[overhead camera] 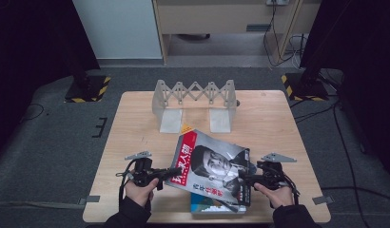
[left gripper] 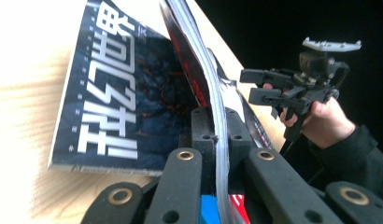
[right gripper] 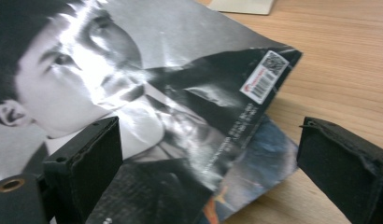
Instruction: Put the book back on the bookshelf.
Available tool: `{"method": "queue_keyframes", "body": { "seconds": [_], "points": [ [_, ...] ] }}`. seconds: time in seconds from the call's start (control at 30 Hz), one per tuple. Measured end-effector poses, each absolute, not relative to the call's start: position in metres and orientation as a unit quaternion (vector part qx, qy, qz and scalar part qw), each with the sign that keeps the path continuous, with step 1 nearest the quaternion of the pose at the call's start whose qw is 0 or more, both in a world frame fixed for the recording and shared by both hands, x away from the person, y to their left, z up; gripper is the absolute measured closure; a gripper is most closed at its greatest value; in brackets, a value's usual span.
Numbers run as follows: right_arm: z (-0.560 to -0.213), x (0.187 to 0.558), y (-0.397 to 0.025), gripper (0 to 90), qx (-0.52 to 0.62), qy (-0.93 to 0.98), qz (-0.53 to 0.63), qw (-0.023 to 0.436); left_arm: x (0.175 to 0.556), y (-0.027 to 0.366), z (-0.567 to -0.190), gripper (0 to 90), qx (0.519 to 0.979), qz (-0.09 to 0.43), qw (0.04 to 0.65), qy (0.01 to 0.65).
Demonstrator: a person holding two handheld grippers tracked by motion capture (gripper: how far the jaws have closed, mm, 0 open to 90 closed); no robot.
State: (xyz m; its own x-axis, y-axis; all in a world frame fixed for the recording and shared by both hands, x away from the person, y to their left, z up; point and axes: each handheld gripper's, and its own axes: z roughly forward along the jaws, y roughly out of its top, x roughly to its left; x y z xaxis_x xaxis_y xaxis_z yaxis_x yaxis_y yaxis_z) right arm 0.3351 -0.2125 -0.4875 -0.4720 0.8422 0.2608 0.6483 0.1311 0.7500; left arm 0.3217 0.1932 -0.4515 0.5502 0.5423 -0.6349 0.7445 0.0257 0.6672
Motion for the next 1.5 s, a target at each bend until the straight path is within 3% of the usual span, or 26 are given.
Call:
{"method": "queue_keyframes", "body": {
  "seconds": [1.17, 1.5],
  "points": [
    [-0.494, 0.351, -0.278, 6.4, 0.576, 0.704, 0.349, 0.225, 0.338, 0.180, -0.404, 86.1, 0.639, -0.124, 0.614, 0.447],
    [-0.505, 0.361, -0.283, 6.5, 0.575, 0.720, 0.313, 0.231, 0.346, 0.160, -0.393, 86.0, 0.629, -0.129, 0.628, 0.439]
  ]
}}
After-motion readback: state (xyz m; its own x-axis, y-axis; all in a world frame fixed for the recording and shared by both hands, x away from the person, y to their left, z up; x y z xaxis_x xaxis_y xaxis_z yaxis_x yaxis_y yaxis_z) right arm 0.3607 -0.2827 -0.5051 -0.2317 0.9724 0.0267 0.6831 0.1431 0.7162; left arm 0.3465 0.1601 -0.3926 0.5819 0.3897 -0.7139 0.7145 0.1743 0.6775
